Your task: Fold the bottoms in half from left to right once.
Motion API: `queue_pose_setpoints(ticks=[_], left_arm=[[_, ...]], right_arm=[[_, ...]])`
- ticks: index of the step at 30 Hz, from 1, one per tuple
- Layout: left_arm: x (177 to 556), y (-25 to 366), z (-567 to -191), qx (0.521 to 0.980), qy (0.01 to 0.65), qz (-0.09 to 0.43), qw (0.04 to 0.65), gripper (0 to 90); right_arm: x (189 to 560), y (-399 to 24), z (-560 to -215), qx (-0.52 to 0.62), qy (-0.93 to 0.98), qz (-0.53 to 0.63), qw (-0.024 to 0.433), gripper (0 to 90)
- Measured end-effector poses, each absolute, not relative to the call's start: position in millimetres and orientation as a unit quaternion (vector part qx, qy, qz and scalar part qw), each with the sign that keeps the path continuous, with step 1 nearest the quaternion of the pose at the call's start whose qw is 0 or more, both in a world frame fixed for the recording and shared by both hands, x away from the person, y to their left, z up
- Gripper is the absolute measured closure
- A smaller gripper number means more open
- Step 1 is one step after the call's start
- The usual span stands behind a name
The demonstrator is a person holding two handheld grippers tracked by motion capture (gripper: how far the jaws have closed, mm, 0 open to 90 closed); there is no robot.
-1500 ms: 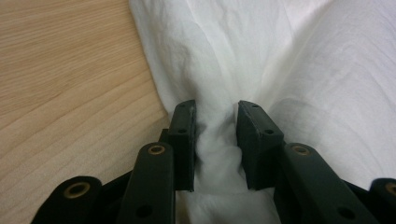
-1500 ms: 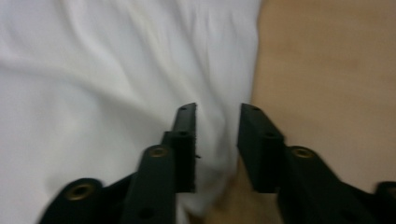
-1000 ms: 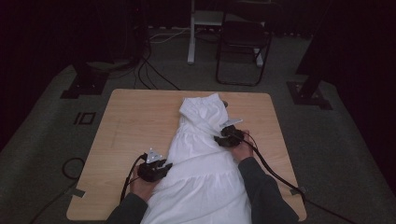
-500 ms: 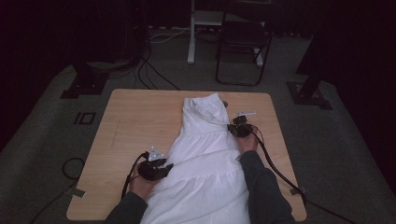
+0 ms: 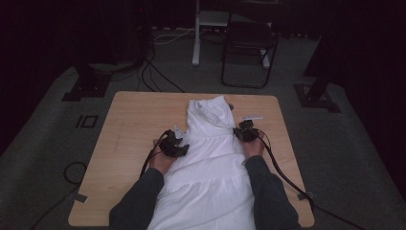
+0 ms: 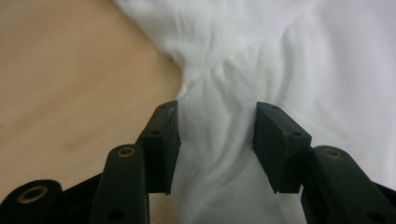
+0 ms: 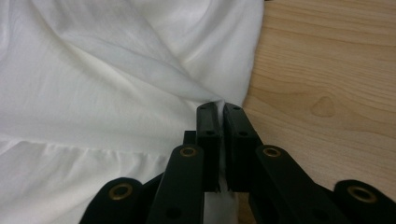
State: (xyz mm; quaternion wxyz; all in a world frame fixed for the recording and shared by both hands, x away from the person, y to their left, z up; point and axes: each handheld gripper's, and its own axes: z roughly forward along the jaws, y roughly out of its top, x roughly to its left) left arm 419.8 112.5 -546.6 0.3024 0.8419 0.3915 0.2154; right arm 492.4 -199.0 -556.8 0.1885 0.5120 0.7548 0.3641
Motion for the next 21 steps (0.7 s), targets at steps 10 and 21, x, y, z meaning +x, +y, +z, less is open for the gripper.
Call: queue_pose_setpoints(ticks=[10,21], left_arm=[[384,135,-555,0.819,0.417,0.176,0.352,55.7],[335,151,-562,0.819,0.398,0.178,0.374,55.9]], right_arm=[[464,-195,-560,0.479,0.771,0.375,0.187,85.8],[399,-195,-560,0.427,0.808,0.38,0.144,86.4]])
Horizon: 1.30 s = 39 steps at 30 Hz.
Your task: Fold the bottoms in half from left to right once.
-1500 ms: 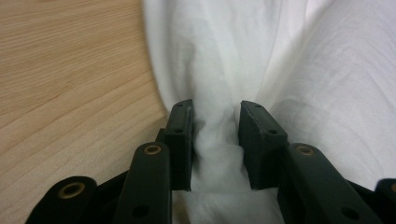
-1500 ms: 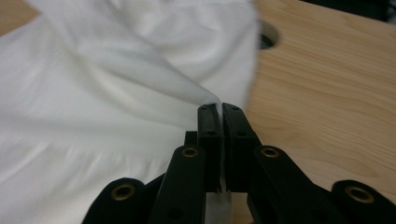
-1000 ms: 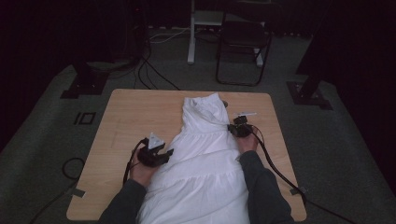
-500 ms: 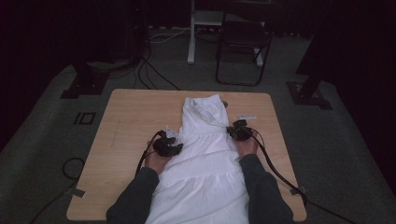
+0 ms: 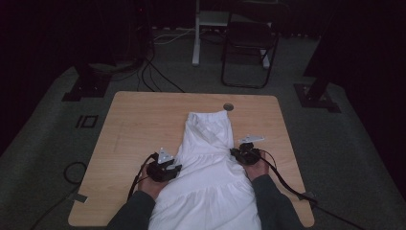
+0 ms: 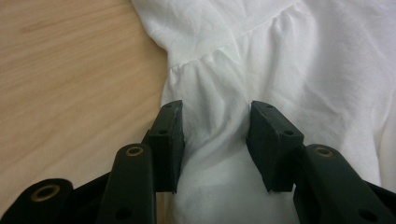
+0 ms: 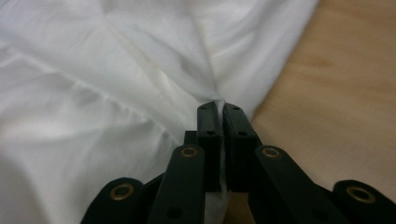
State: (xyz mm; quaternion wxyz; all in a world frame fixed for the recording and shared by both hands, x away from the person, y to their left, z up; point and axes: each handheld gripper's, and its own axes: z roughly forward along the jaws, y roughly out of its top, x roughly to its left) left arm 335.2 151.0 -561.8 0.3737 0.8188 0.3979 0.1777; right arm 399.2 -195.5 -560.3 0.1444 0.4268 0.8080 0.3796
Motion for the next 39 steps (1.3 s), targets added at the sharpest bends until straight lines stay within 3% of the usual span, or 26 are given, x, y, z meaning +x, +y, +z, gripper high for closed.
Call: queue_pose_setpoints(ticks=[1,4,6,7,15,18,19,21,22,23,28,33,36,39], left_arm=[[335,151,-561,0.82,0.398,0.178,0.371,55.9],[336,150,-561,0.82,0.398,0.178,0.371,55.9],[336,151,-562,0.82,0.397,0.178,0.371,55.9],[336,150,-562,0.818,0.398,0.179,0.374,55.8],[336,150,-562,0.818,0.397,0.181,0.375,55.8],[335,150,-563,0.817,0.398,0.181,0.376,55.8],[335,150,-563,0.817,0.398,0.181,0.376,55.8],[335,150,-563,0.817,0.398,0.181,0.376,55.8],[335,150,-563,0.817,0.398,0.181,0.376,55.8],[335,150,-563,0.817,0.399,0.182,0.376,55.8],[334,149,-563,0.815,0.401,0.183,0.376,55.9],[329,146,-563,0.815,0.401,0.183,0.376,56.1],[323,145,-563,0.815,0.402,0.183,0.375,56.2],[315,144,-564,0.816,0.4,0.181,0.376,56.6]], right_arm=[[397,-196,-559,0.425,0.812,0.376,0.137,86.1],[400,-197,-554,0.416,0.817,0.376,0.135,62.6],[402,-198,-551,0.417,0.814,0.381,0.136,58.4],[407,-195,-539,0.413,0.804,0.402,0.146,48.6],[422,-150,-520,0.346,0.826,0.422,0.138,36.6],[436,-133,-528,0.35,0.842,0.382,0.151,38.9],[440,-131,-530,0.354,0.846,0.367,0.159,45.5],[449,-134,-531,0.361,0.844,0.354,0.179,70.9],[449,-134,-531,0.361,0.844,0.354,0.179,70.9],[460,-145,-525,0.397,0.82,0.367,0.189,87.9],[488,-174,-515,0.47,0.768,0.373,0.224,88.8],[505,-177,-539,0.509,0.769,0.339,0.19,86.1],[502,-173,-551,0.511,0.768,0.331,0.198,80.4],[495,-171,-551,0.509,0.77,0.331,0.196,80.4]])
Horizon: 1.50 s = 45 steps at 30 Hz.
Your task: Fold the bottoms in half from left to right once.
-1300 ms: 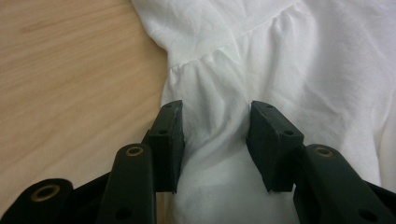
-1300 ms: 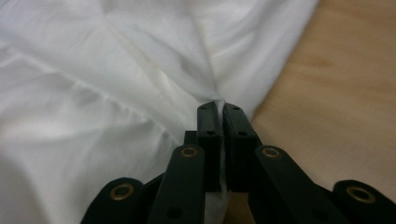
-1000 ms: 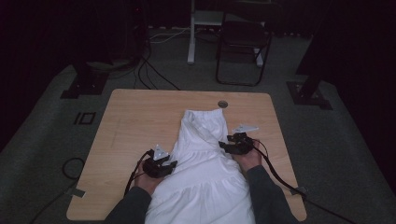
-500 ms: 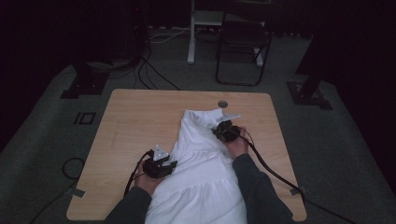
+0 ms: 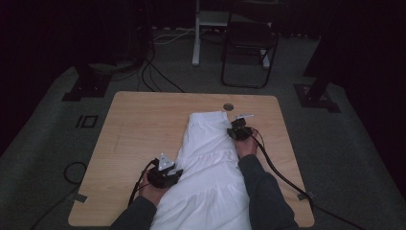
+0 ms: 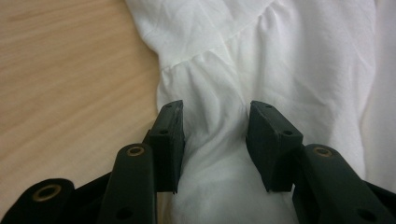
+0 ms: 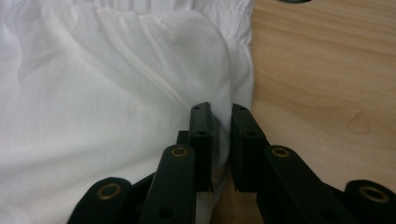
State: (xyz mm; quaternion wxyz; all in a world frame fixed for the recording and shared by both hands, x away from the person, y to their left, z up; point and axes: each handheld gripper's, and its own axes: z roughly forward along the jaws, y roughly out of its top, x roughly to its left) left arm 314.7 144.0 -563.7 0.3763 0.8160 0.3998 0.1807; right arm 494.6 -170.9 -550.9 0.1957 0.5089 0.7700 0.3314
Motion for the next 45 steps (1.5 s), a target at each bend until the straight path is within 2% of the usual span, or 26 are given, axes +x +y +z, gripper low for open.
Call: queue_pose_setpoints(ticks=[6,7,9,10,13,15,18,19,20,23,24,28,38,45], left_arm=[[295,143,-562,0.826,0.388,0.163,0.375,56.3],[295,143,-562,0.826,0.388,0.163,0.375,54.9],[297,146,-557,0.83,0.386,0.171,0.365,46.4],[303,150,-548,0.826,0.387,0.189,0.363,46.5],[312,155,-535,0.818,0.39,0.194,0.375,45.5],[338,154,-512,0.806,0.392,0.203,0.394,43.6],[377,143,-500,0.8,0.403,0.191,0.402,42.9],[377,143,-500,0.8,0.403,0.191,0.402,42.9],[399,132,-502,0.797,0.407,0.182,0.407,42.8],[416,120,-508,0.802,0.41,0.192,0.39,41.2],[432,108,-519,0.802,0.421,0.199,0.375,40.1],[455,95,-539,0.794,0.456,0.164,0.367,39.0],[473,96,-551,0.777,0.487,0.179,0.356,34.0],[479,96,-552,0.788,0.477,0.18,0.345,31.9]], right_arm=[[464,-168,-555,0.484,0.779,0.339,0.208,81.7],[464,-168,-555,0.484,0.779,0.339,0.208,81.7],[462,-171,-555,0.486,0.778,0.344,0.2,81.6],[462,-172,-555,0.487,0.777,0.346,0.197,81.6],[463,-171,-555,0.484,0.78,0.342,0.2,81.9],[462,-170,-555,0.483,0.78,0.343,0.204,82.6],[461,-170,-556,0.485,0.777,0.346,0.203,82.9],[461,-170,-556,0.485,0.777,0.346,0.203,82.9],[461,-170,-556,0.484,0.777,0.347,0.203,83.0],[461,-171,-556,0.484,0.776,0.349,0.203,83.2],[460,-171,-557,0.485,0.775,0.351,0.205,83.5],[459,-173,-558,0.489,0.769,0.36,0.202,83.6],[459,-174,-559,0.49,0.766,0.364,0.198,83.6],[459,-174,-559,0.491,0.766,0.365,0.198,83.6]])
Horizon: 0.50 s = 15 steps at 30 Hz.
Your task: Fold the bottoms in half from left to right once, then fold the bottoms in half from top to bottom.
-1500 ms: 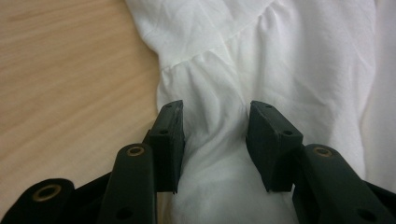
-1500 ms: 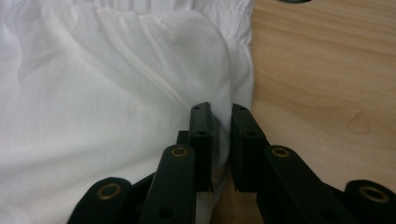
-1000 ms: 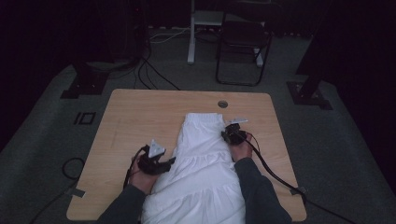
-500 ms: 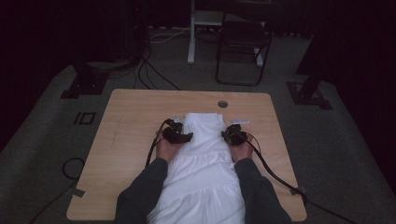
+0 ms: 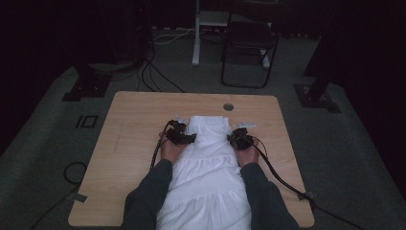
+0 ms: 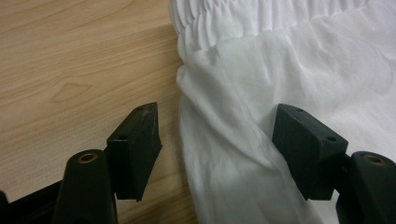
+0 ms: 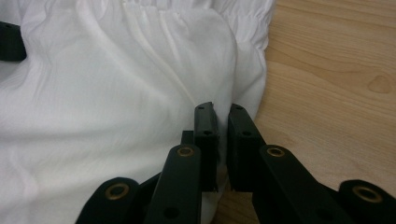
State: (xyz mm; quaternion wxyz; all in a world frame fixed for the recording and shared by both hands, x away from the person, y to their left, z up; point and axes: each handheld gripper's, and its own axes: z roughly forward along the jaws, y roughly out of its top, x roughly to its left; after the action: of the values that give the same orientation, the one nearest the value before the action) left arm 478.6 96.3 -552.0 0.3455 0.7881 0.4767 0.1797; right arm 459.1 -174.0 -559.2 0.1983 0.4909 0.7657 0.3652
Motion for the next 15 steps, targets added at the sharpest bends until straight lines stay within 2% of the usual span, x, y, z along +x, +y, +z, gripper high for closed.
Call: queue_pose_setpoints(ticks=[9,12,13,14,15], left_arm=[[483.8,93.1,-553.7,0.791,0.469,0.196,0.341,31.1],[483.6,92.3,-553.8,0.792,0.468,0.198,0.339,31.2],[483.9,91.7,-553.2,0.794,0.467,0.198,0.335,31.2],[484.6,90.9,-552.7,0.795,0.468,0.196,0.333,31.3],[485.5,90.4,-552.4,0.796,0.467,0.196,0.333,31.3]], right_arm=[[460.6,-175.2,-558.2,0.495,0.765,0.366,0.188,83.3],[462.0,-175.4,-557.1,0.496,0.767,0.365,0.181,78.7],[463.6,-176.1,-555.7,0.495,0.771,0.366,0.167,72.0],[467.0,-177.1,-552.6,0.495,0.774,0.371,0.134,58.4],[467.3,-178.0,-550.4,0.491,0.776,0.372,0.135,53.4]])
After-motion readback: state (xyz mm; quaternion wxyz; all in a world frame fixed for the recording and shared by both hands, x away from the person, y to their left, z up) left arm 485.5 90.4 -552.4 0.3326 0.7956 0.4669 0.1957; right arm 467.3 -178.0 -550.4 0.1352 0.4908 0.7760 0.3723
